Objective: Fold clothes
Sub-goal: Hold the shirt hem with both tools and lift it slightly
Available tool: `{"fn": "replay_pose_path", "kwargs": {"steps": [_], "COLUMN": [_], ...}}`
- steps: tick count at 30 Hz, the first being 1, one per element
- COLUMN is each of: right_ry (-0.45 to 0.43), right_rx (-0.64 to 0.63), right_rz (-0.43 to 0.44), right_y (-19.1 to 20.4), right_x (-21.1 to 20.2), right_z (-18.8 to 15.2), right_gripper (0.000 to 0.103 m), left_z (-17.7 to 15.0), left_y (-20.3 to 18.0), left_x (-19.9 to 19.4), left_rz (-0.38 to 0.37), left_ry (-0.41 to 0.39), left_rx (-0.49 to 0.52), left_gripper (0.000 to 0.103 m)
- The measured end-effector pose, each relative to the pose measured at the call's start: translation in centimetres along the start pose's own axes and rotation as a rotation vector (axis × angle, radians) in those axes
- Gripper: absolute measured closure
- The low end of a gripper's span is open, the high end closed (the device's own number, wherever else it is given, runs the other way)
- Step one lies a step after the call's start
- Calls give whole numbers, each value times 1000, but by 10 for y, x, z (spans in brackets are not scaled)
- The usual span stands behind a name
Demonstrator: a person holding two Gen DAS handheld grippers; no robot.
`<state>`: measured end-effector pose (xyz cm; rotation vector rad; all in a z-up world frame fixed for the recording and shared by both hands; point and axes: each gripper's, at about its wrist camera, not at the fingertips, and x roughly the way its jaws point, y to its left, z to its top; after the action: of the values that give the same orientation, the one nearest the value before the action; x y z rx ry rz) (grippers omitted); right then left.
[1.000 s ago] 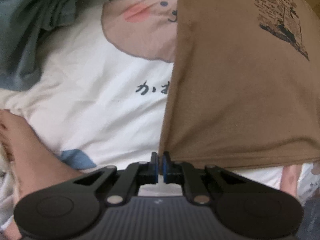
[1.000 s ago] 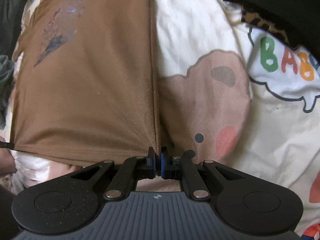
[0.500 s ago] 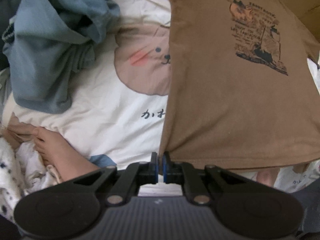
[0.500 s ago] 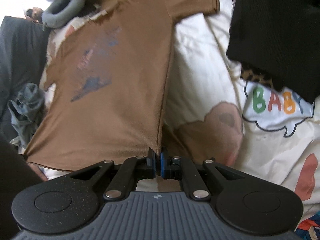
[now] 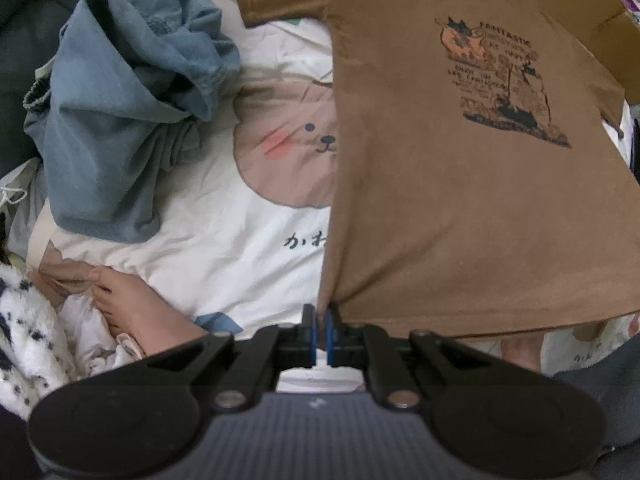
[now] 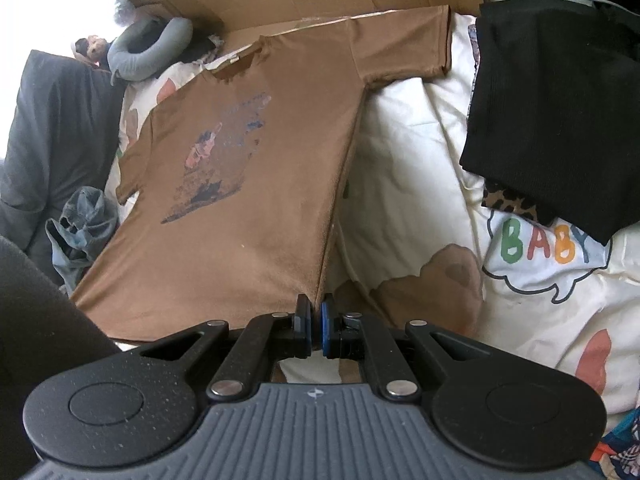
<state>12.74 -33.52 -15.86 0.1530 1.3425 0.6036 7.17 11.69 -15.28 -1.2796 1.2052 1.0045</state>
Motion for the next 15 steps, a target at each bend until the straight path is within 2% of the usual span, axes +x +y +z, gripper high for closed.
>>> {"fn": "replay_pose_path", "kwargs": {"steps": [15], "right_ry": [124], "right_rx": [92], "right_rz": [-72], "right_y": [-41], "right_x": [76], "right_z": [-38], "right_gripper": [101], "left_z": [-21], "left_y": [-10], "left_x": [84], "left_rz": [43], "left_ry": [100], "left_rx": [21], "left_gripper": [99]}}
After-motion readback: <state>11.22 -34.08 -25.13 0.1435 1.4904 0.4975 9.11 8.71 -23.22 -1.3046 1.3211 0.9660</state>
